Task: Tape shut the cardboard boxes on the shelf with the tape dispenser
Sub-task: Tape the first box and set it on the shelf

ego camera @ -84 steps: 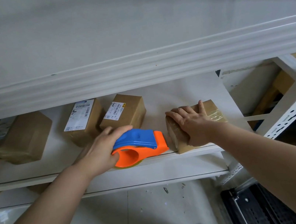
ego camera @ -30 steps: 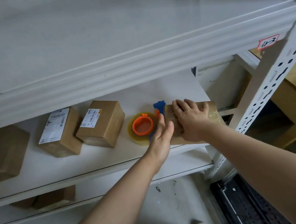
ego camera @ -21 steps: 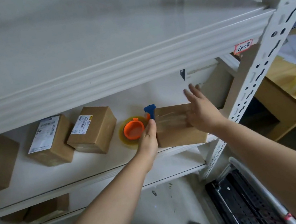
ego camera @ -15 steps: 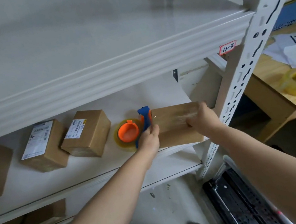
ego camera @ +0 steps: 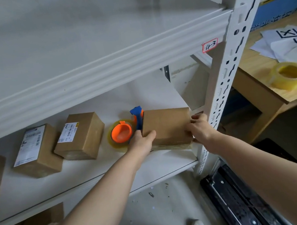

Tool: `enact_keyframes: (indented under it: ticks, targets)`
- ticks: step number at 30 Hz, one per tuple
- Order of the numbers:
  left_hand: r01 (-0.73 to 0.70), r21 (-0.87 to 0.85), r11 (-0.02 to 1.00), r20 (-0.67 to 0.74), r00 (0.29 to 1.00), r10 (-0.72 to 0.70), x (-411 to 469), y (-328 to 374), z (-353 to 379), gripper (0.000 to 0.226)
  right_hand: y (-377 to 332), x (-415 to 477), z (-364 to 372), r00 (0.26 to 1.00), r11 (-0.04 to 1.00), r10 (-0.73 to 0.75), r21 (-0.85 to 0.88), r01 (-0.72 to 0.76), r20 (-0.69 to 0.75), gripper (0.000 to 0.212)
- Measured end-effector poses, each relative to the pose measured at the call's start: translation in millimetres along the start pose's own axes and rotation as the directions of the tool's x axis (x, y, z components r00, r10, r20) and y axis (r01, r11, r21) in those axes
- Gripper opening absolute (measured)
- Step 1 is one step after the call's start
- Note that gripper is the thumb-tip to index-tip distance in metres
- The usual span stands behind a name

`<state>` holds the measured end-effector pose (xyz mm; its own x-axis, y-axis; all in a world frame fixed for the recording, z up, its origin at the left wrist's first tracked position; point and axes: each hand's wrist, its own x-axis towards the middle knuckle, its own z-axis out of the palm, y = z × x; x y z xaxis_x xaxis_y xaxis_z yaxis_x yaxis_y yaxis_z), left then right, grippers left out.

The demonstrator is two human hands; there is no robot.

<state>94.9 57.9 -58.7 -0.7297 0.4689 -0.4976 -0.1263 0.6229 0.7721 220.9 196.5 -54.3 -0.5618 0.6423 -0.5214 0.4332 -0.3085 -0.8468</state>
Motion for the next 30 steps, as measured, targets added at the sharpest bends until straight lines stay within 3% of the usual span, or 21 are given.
enact_keyframes:
  ticks: [3,5,6,9,11,14,16,19,22,26,30]
  targets:
    - [-0.031,0.031,0.999,-0.058,0.998,0.033,2,-1,1,0.027,1,-2,-4,0.996,1.000,-0.004,-0.005,0.004,0.095,0.054]
    - [-0.024,-0.026,0.999,-0.078,0.997,0.022,2,2,-4,0.017,1,-7,-9,0.993,0.998,-0.042,0.047,0.037,0.111,0.048]
    - [-0.012,-0.074,0.997,-0.090,0.996,0.005,3,3,-8,0.010,0,-10,-11,0.992,0.992,-0.097,0.086,0.090,0.077,0.044]
    - [0.069,-0.172,0.983,-0.069,0.994,-0.082,2,6,-17,0.019,-5,-16,-16,0.956,0.943,-0.292,0.166,0.290,-0.013,0.040]
    - [0.122,-0.221,0.968,-0.019,0.991,-0.130,-3,4,-19,0.024,-7,-17,-17,0.934,0.928,-0.357,0.120,0.352,0.024,0.052]
    - [0.140,-0.318,0.938,0.019,0.990,-0.141,-8,5,-20,0.022,-10,-18,-14,0.962,0.965,-0.249,0.117,0.236,0.109,0.087]
    - [0.123,-0.377,0.918,0.048,0.992,-0.113,-10,8,-18,0.020,-11,-20,-14,0.967,0.970,-0.176,0.199,0.138,0.184,0.077]
    - [0.121,-0.377,0.918,0.107,0.990,-0.086,-15,19,-12,0.024,-10,-21,-13,0.959,0.927,-0.223,0.344,0.152,0.176,0.043]
    - [0.112,-0.285,0.952,0.131,0.988,-0.077,-20,29,-8,0.033,-12,-21,-12,0.930,0.892,-0.341,0.359,0.274,0.135,0.043]
    - [0.181,-0.467,0.865,0.277,0.960,-0.051,-19,35,-10,0.049,-13,-21,-7,0.895,0.886,-0.425,0.265,0.381,0.137,0.047]
    - [0.178,-0.288,0.941,0.288,0.953,-0.092,-18,35,-2,0.048,0,-10,-1,0.927,0.922,-0.357,0.206,0.329,0.114,0.047]
